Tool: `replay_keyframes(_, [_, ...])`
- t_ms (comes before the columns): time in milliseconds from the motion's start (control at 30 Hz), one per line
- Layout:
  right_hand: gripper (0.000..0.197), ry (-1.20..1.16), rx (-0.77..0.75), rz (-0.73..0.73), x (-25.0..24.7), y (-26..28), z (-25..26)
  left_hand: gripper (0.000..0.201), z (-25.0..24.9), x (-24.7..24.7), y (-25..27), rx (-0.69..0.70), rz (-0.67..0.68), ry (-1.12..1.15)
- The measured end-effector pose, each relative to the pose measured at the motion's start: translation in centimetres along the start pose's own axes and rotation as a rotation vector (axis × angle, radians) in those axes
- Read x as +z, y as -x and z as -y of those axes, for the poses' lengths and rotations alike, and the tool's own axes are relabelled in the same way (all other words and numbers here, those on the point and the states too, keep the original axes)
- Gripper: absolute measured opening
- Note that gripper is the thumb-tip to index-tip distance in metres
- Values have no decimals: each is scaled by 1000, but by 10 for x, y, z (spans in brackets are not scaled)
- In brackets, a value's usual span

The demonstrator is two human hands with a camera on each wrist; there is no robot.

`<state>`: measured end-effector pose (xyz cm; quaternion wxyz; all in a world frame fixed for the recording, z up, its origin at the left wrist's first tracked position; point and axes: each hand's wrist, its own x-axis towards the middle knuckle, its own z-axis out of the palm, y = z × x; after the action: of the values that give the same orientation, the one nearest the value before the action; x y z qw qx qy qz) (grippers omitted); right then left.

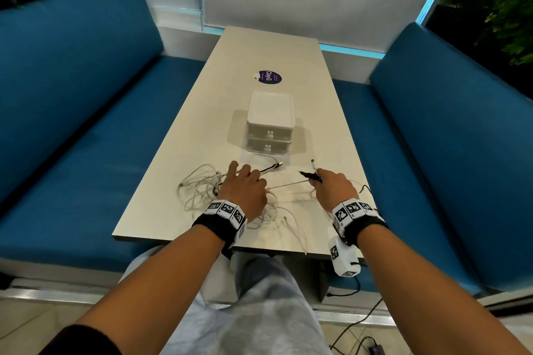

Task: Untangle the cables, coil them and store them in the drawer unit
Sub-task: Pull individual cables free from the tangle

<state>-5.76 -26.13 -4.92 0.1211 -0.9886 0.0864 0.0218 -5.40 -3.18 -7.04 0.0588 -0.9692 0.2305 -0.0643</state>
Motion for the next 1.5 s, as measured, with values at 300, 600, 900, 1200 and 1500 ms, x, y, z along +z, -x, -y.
replay_keyframes(300, [30, 50, -29, -59, 8, 4, 16, 31, -3, 7, -1, 8, -54, 33])
replay_keyframes(600, [68, -94, -131, -90, 20, 14, 43, 23, -2, 4, -3, 17, 5, -12])
replay_keyframes(900, [65, -93, -374, 52, 16, 18, 39, 27, -7, -3, -9, 17, 76, -2])
replay_keyframes(1200, [29, -126, -282, 198, 25, 13, 43, 26, -5, 2, -8, 28, 21, 30])
replay_keyframes(1500, [28, 35, -257, 158, 16, 1, 45, 21, 2, 10, -10, 49, -74, 76])
